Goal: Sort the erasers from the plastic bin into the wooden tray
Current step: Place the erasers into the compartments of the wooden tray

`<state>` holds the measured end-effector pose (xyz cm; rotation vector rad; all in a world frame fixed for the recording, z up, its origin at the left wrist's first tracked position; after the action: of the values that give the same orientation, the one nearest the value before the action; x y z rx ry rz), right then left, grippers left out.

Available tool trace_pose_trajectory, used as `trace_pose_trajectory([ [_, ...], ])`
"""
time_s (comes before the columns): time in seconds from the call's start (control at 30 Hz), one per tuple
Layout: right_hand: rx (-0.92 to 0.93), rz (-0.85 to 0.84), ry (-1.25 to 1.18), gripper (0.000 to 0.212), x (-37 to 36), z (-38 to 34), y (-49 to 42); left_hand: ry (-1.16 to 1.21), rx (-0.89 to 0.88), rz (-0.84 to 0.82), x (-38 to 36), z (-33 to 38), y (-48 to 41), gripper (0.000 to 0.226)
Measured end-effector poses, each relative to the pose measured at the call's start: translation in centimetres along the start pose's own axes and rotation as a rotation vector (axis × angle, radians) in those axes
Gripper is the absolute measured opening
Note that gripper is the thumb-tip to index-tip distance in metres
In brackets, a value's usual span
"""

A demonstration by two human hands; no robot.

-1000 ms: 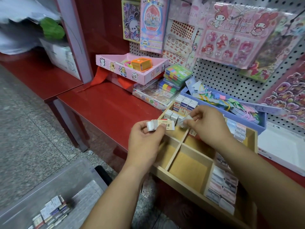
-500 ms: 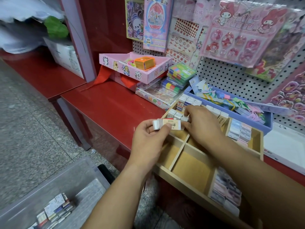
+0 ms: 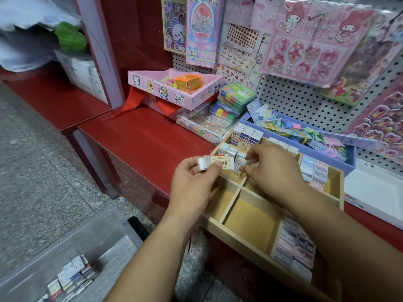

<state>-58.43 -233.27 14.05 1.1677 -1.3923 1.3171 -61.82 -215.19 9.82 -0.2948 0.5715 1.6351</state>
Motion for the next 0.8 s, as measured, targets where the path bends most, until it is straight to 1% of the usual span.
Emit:
trace_pose_trajectory([
  [0.1, -0.003, -0.059, 0.043, 0.030, -0.4, -0.4, -1.3, -0.002, 0.000, 0.009, 0.1, -0.1, -0.1, 0.034],
  [0.17, 0.017, -0.070, 0.097, 0.031, -0.8, -0.8, -1.8, -0.002, -0.003, 0.011, 0.1, -0.1, -0.2, 0.035],
  [0.3, 0.042, -0.033, 0.160, 0.021, -1.2, -1.5, -2.1, -0.003, -0.004, 0.008, 0.1, -0.2, -0.3, 0.034],
  [0.4, 0.056, 0.010, 0.163, 0.018, -1.4, -1.6, -2.2, -0.008, -0.005, 0.007, 0.1, -0.2, -0.3, 0.034],
  [0.57, 0.050, 0.044, 0.200, 0.023, -1.4, -1.2, -2.5, -0.017, -0.009, 0.011, 0.1, -0.3, -0.3, 0.033],
  [0.7, 0.054, 0.026, 0.176, 0.020, -1.4, -1.4, -2.7, -0.023, -0.007, 0.007, 0.1, -0.2, -0.2, 0.033],
  [0.8, 0.021, -0.042, 0.107, 0.021, -1.1, -0.9, -2.7, -0.026, -0.006, 0.012, 0.2, -0.1, -0.2, 0.032],
])
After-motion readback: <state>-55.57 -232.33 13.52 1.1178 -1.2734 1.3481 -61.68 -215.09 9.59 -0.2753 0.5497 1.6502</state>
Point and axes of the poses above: each hand's wrist, its own y-axis away from the middle knuckle, its own x-axis out of the back of the hand, z = x × y, the point moved 5 cm from there along -y, towards the middle knuckle, and after that the axes turned 9 degrees about y, right-handed, at the moved point
